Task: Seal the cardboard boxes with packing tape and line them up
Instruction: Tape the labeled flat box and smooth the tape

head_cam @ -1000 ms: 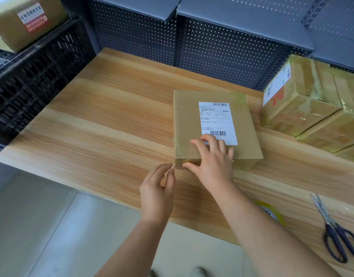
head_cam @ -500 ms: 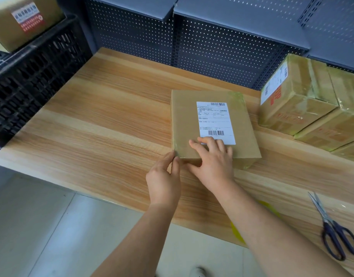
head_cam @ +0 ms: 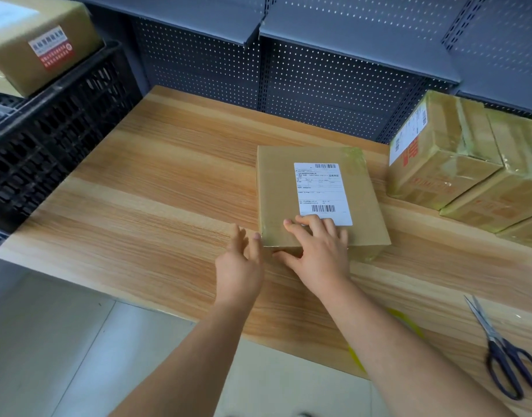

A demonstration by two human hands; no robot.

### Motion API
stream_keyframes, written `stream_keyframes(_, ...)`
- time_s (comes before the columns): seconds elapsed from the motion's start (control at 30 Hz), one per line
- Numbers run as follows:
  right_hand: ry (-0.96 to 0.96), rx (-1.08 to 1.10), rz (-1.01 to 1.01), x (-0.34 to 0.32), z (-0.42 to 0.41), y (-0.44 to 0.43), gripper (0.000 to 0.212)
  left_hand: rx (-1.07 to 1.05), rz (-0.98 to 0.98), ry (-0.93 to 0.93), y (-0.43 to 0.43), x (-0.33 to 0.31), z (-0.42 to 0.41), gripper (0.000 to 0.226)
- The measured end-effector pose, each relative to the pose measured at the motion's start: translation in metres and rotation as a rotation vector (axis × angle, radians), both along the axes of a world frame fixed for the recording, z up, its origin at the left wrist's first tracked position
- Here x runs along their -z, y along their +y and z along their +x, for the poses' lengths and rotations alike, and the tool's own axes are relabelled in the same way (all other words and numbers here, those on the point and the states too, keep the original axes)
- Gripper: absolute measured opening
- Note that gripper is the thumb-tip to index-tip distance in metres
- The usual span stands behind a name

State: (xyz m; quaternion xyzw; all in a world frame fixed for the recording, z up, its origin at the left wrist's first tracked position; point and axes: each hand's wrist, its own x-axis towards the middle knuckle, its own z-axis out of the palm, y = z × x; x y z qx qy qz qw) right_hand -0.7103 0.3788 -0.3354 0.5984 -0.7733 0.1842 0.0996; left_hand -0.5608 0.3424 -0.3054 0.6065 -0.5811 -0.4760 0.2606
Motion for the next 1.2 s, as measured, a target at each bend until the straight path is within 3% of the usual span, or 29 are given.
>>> stream_keyframes(0.13, -0.003, 0.002, 0.019, -0.002, 0.000, -0.001, 0.063, 0.217, -0.033, -0.078, -0.019, 0.001, -0.012, 0.053)
stream_keyframes(0.3, -0.017, 0.004, 0.030, -0.003, 0.000, 0.000, 0.062, 0.280, -0.056, -0.086, -0.015, 0.009, -0.011, 0.051)
stream_keyframes(0.43, -0.016, -0.026, 0.058, -0.007, -0.004, 0.001, 0.060, 0.444, -0.060, -0.300, -0.015, 0.018, 0.006, 0.059)
stream_keyframes(0.53, -0.035, -0.042, 0.048, -0.006, -0.007, 0.002, 0.058, 0.485, -0.177, -0.261, -0.013, 0.022, 0.023, 0.062)
stream_keyframes(0.73, -0.067, -0.072, 0.028, -0.003, -0.009, 0.003, 0.054, 0.485, -0.176, -0.170, -0.013, 0.027, 0.018, 0.056)
stream_keyframes(0.83, -0.080, -0.109, 0.031, -0.003, -0.012, 0.004, 0.052, 0.515, -0.149, -0.227, -0.018, 0.028, 0.026, 0.062)
stream_keyframes(0.93, -0.107, -0.199, 0.009, -0.002, -0.020, 0.011, 0.045, 0.460, -0.485, -0.277, -0.032, 0.021, 0.031, 0.055)
stream_keyframes(1.0, -0.095, -0.274, -0.006, -0.001, -0.029, 0.021, 0.039, 0.684, -0.795, -0.354, -0.045, 0.026, 0.031, 0.052)
stream_keyframes(1.1, -0.064, -0.312, 0.005, -0.004, -0.046, 0.035, 0.033, 0.935, -0.928, -0.483, -0.061, 0.032, 0.027, 0.051)
stream_keyframes(1.2, 0.015, -0.263, 0.048, -0.007, -0.057, 0.046, 0.037, 0.932, -1.110, -0.582, -0.061, 0.029, 0.011, 0.046)
